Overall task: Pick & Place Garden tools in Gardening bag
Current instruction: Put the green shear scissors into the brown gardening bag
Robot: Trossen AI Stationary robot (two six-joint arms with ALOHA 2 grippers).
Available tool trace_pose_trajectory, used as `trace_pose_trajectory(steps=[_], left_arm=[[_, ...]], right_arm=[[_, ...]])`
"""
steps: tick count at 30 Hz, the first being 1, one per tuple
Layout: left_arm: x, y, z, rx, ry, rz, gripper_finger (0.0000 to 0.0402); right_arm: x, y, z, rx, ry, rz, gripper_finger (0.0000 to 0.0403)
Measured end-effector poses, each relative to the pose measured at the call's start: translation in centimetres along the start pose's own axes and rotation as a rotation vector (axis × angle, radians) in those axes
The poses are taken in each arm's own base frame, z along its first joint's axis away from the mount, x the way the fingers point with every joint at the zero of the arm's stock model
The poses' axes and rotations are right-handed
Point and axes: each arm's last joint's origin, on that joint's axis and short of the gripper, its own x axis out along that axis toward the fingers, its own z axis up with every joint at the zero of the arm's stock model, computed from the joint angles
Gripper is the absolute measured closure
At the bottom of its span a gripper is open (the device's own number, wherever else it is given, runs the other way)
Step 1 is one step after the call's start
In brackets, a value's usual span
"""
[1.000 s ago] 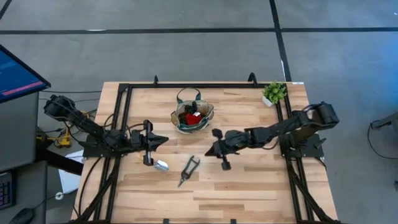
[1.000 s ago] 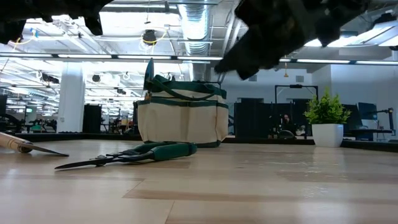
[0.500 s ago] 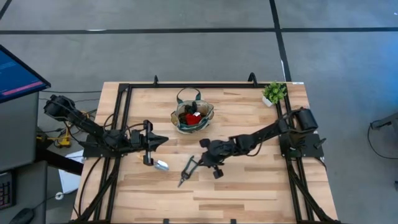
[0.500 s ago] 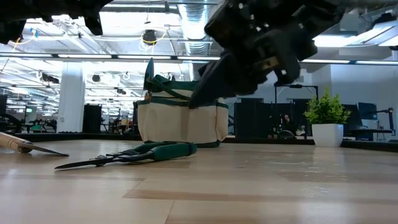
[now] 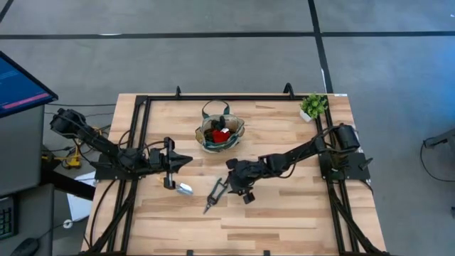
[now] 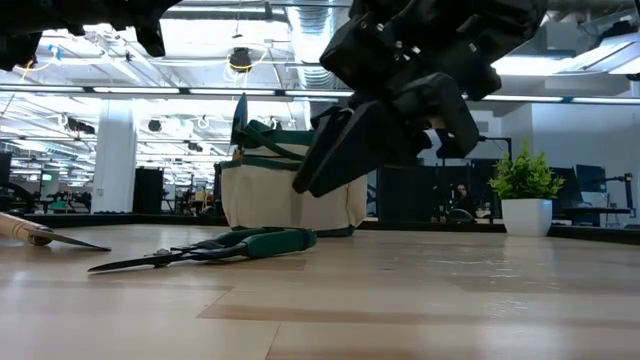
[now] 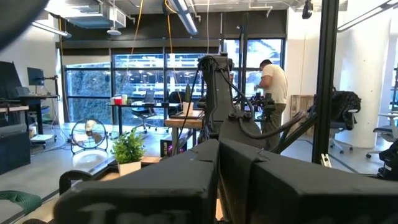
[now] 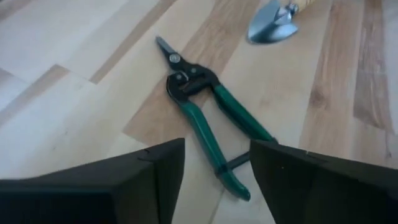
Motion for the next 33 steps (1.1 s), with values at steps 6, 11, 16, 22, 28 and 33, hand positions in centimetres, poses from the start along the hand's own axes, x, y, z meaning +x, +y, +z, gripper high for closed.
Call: trace_pose_trajectory(steps=[6,11,16,22,28,33], left_arm=[[0.0,0.0,-0.2,-0.023,0.022,-0.004,0.0399],[-0.1,-0.2,-2.4,-0.045,0.204,-0.015,0.0399],[0.0,-0.7,-3.8,-0.142,0.285,-0.059,0.0399],[0.6,-1.6,-6.2,-0.24,0.408,-0.072,0.04],[1.3,-2.7,-9.3,-0.332,0.568,-0.053,0.04],[2.0,-3.4,-11.4,-0.384,0.646,-0.016,0.04]], right_arm=[[0.9,-0.1,-1.1,0.011,0.043,0.003,0.0228],[1.1,-0.4,-1.7,0.049,0.078,-0.025,0.0251],[0.1,-0.9,-0.9,0.059,0.062,-0.036,0.0281],[-2.0,-0.7,0.5,0.053,0.046,-0.036,0.0315],[-4.5,-0.5,1.9,0.047,0.032,-0.033,0.0356],[-6.4,-0.3,2.7,0.038,0.034,-0.029,0.0398]])
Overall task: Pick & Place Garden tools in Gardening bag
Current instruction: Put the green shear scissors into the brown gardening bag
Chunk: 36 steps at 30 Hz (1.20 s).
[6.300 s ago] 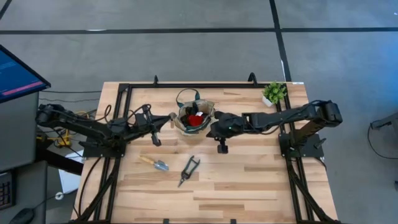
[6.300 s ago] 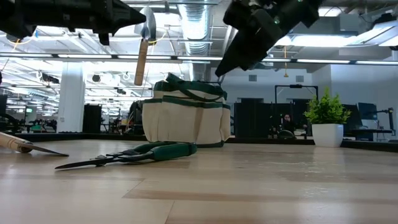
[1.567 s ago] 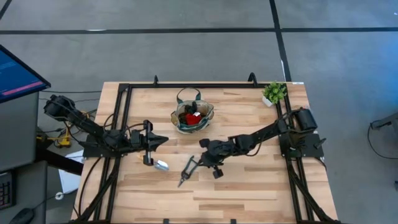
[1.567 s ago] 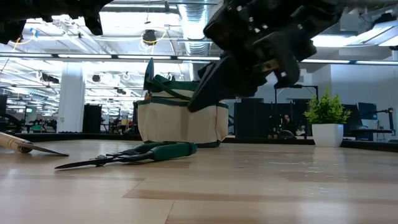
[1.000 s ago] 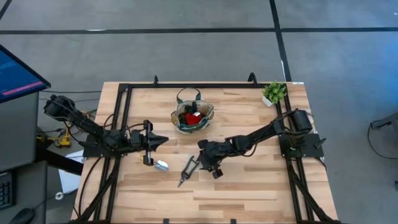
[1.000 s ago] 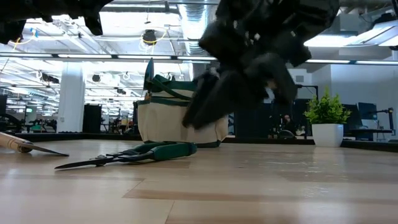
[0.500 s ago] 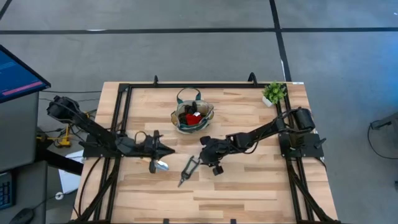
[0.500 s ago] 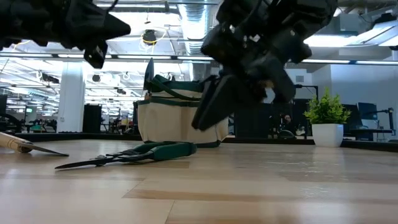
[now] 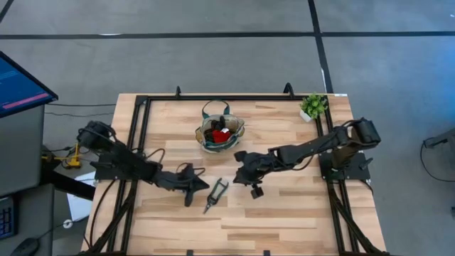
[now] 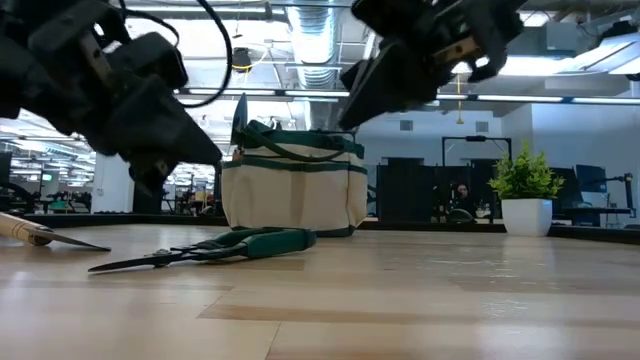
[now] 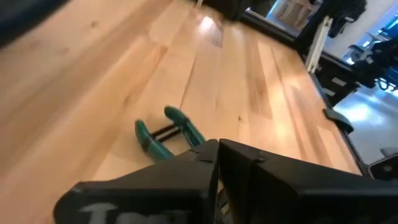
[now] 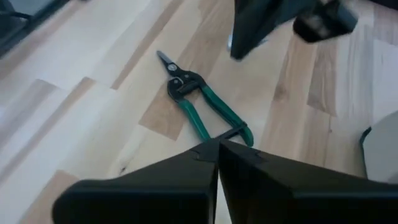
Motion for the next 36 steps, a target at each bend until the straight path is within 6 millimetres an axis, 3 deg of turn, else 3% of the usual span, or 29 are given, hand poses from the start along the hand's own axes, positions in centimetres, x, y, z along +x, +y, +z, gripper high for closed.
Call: trace_pose_trajectory(steps=[6,13,22,31,36], left_arm=[[1.1,0.7,-0.4,-0.133,0.118,-0.028,0.04],[1.8,1.8,-0.8,-0.261,0.337,0.079,0.04],[3.6,1.6,0.9,-0.274,0.329,0.036,0.04],[7.4,1.5,0.8,-0.271,0.349,0.04,0.04],[8.6,0.9,2.1,-0.207,0.327,0.012,0.04]], right_arm=[[-1.8,0.3,0.9,-0.006,-0.033,-0.015,0.0401],[-3.4,1.1,1.5,-0.018,-0.018,-0.12,0.0402],[-3.8,1.7,1.4,-0.031,0.016,-0.162,0.0402],[-3.7,2.0,1.0,-0.03,0.062,-0.147,0.0403],[-3.7,2.0,1.0,-0.031,0.067,-0.147,0.0403]])
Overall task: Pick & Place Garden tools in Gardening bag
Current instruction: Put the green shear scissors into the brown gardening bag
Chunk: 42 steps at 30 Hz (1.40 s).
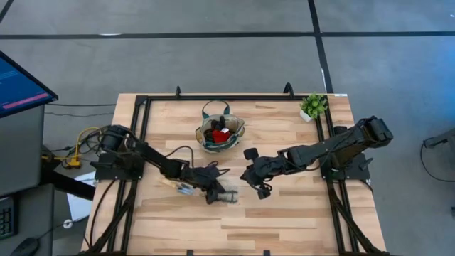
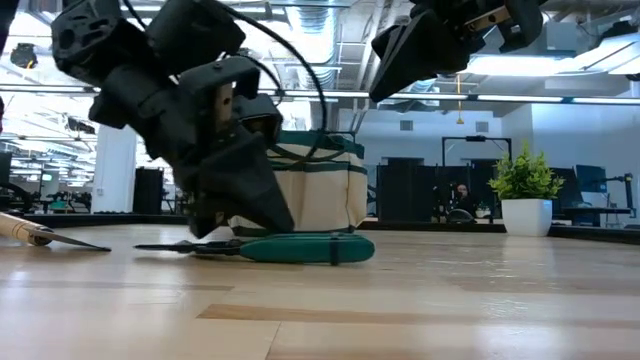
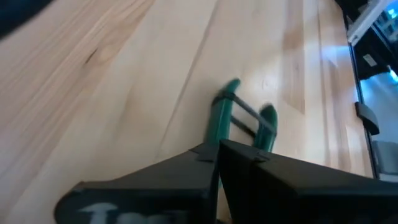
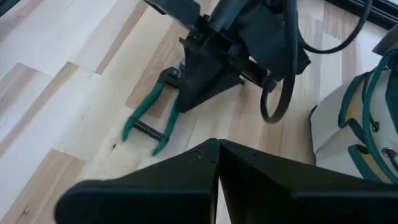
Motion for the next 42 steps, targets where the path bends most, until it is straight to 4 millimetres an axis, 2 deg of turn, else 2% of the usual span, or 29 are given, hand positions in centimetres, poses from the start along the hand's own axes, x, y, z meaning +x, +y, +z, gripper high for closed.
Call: trace_pose_trajectory(steps=[7,11,14,20,23,28,32,36,39,42], left_arm=[[0.4,-0.5,1.3,0.08,-0.036,-0.017,0.04],[-0.3,-0.9,2.0,0.137,-0.067,-0.029,0.04],[-1.7,-1.7,2.7,0.203,-0.081,-0.027,0.04],[-6.0,-4.1,3.9,0.432,-0.176,0.058,0.04],[-8.2,-5.2,3.8,0.525,-0.275,0.101,0.04],[-11.3,-5.9,2.7,0.558,-0.361,0.092,0.04],[-13.3,-5.7,1.7,0.554,-0.41,0.087,0.04],[-15.0,-5.3,0.9,0.551,-0.438,0.062,0.04],[-15.8,-4.9,0.5,0.548,-0.45,0.048,0.04],[-16.3,-4.7,0.4,0.542,-0.471,0.048,0.04]], right_arm=[[0.0,0.0,0.0,0.008,0.004,0.005,0.0403],[0.2,0.2,-0.5,0.067,0.012,0.041,0.0403],[0.3,0.6,-0.9,0.114,0.023,0.07,0.0403],[0.4,1.0,-0.2,0.121,-0.051,0.071,0.0403],[1.6,1.2,-0.2,0.124,-0.068,0.089,0.0403],[5.3,1.6,-1.2,0.147,-0.058,0.108,0.0403],[6.8,1.2,-1.2,0.171,-0.11,0.091,0.0403],[8.0,1.0,-2.0,0.187,-0.089,0.084,0.0401],[9.0,0.8,-2.4,0.215,-0.061,0.082,0.0384],[10.0,0.8,-2.7,0.229,-0.031,0.083,0.0346]])
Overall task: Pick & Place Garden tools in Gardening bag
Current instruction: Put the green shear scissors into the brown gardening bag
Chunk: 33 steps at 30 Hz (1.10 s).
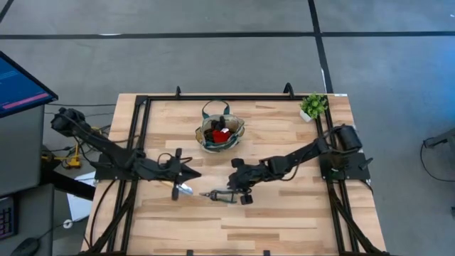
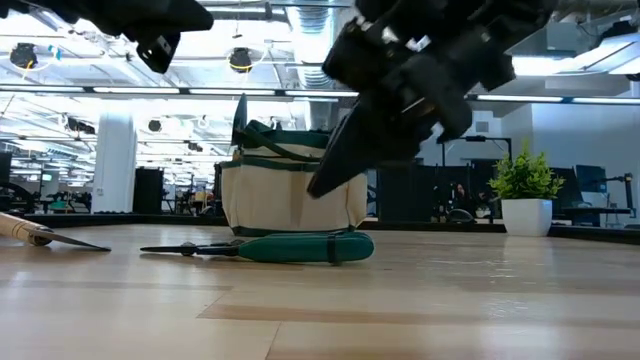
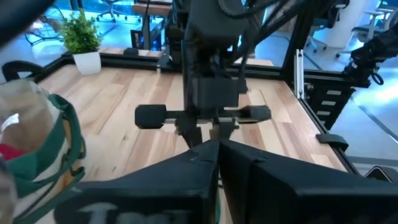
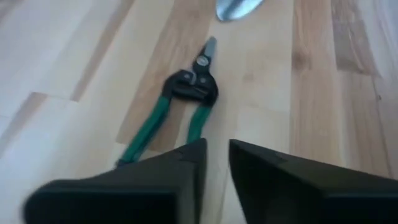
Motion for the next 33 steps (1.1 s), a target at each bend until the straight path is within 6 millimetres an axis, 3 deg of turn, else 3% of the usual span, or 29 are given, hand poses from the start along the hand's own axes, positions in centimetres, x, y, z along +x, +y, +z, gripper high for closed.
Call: trace_pose_trajectory(steps=[8,14,19,33], left_arm=[[-0.3,0.2,0.1,-0.004,-0.013,0.007,0.04],[-0.3,0.2,0.0,-0.004,-0.012,0.007,0.04],[-0.3,0.2,0.1,-0.004,-0.012,0.007,0.04],[-0.3,0.2,0.1,-0.008,-0.018,0.006,0.04]], right_arm=[[2.0,0.0,-0.7,0.002,0.043,0.003,0.0231],[2.0,0.1,-1.1,0.004,0.076,0.055,0.0186],[2.0,0.2,-1.2,0.011,0.087,0.059,0.0194],[2.3,0.0,-1.7,0.016,0.117,0.04,0.0281]])
